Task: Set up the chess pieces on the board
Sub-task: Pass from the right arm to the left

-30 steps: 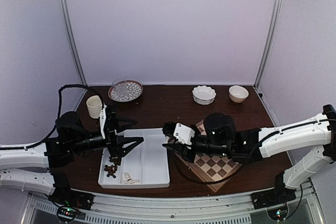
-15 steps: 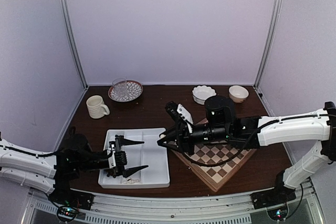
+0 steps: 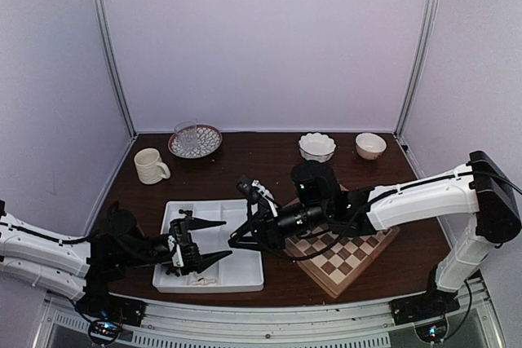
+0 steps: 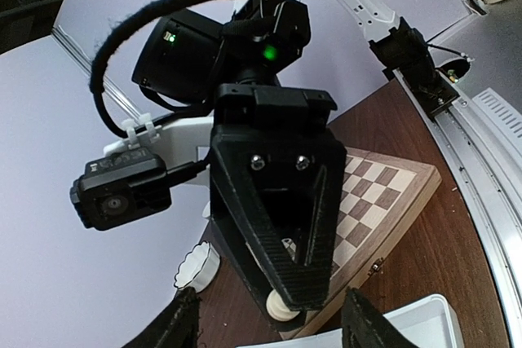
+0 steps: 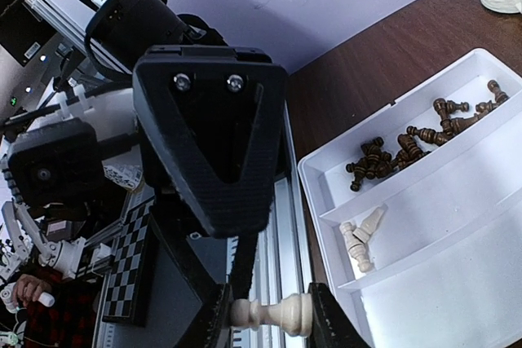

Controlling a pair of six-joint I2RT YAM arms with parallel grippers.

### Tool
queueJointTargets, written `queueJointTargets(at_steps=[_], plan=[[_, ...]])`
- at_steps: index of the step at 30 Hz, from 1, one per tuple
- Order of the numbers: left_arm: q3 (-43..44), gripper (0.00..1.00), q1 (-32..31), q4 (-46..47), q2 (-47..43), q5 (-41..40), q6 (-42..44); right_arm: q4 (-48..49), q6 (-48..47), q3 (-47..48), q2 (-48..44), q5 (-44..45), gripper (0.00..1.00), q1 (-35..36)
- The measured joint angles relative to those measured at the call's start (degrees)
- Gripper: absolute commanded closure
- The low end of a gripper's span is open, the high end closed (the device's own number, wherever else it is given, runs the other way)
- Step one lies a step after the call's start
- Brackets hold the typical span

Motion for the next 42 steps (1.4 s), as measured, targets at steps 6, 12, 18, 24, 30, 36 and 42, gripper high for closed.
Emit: queueJointTargets(at_steps=[6,12,18,24,30,36,42], plan=[[0.22,0.45,0.0,-0.02,2.45,0.2,0.02,4.37,2.93,0.0,0.79,-1.57,0.86,0.0],[0.44,0.6,0.0,0.22,3.85,0.15,-0.02,5.6,3.93,0.0,0.81,-2.14,0.86,0.0],[0.5,0.63,0.0,0.63,3.41,0.17,-0.57,5.7,4.17,0.0,0.83,-2.58,0.85,0.11],[0.5,0.65,0.0,0.9,3.06,0.46,-0.9,6.49,4.26,0.07,1.22,-2.64,0.85,0.5],[0.5,0.74,0.0,0.94,3.08,1.16,-1.42,6.75,4.42,0.37,2.25,-2.62,0.85,0.68],[0.5,0.86,0.02,1.27,3.06,1.27,-1.53,6.93,5.29,0.37,2.27,-2.91,0.85,0.76],[0.5,1.0,0.02,1.51,3.02,1.27,-0.94,7.19,6.82,0.37,2.27,-3.96,0.6,0.76]])
